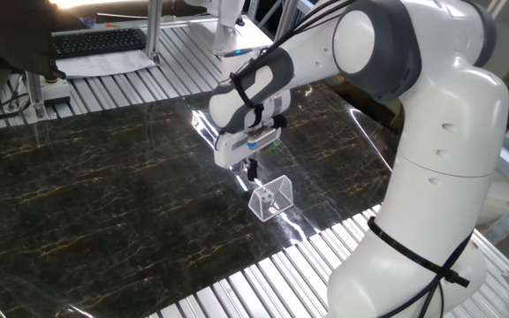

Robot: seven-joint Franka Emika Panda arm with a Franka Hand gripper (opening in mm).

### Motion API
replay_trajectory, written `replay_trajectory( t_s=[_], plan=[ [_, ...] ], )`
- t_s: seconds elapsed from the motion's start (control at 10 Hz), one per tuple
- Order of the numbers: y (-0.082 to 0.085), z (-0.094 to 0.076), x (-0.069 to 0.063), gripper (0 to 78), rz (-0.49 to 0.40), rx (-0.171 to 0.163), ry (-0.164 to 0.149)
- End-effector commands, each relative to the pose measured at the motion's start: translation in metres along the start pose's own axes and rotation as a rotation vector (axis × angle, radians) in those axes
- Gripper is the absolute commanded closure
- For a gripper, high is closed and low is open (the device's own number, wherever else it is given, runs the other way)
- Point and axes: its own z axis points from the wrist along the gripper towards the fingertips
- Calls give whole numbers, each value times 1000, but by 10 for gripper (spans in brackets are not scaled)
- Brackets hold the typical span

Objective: Push the soccer ball into the goal

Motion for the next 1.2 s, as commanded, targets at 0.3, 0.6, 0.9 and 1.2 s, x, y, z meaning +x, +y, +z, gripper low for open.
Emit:
replay_trajectory(
  t_s=[0.3,0.6,0.9,1.2],
  plan=[
    [-1,-61,-10,776,47,-91,-138],
    [-4,-82,5,776,79,-87,-188],
    [-5,-106,16,776,93,-103,-222],
    [-9,-110,18,776,94,-103,-264]
  ],
)
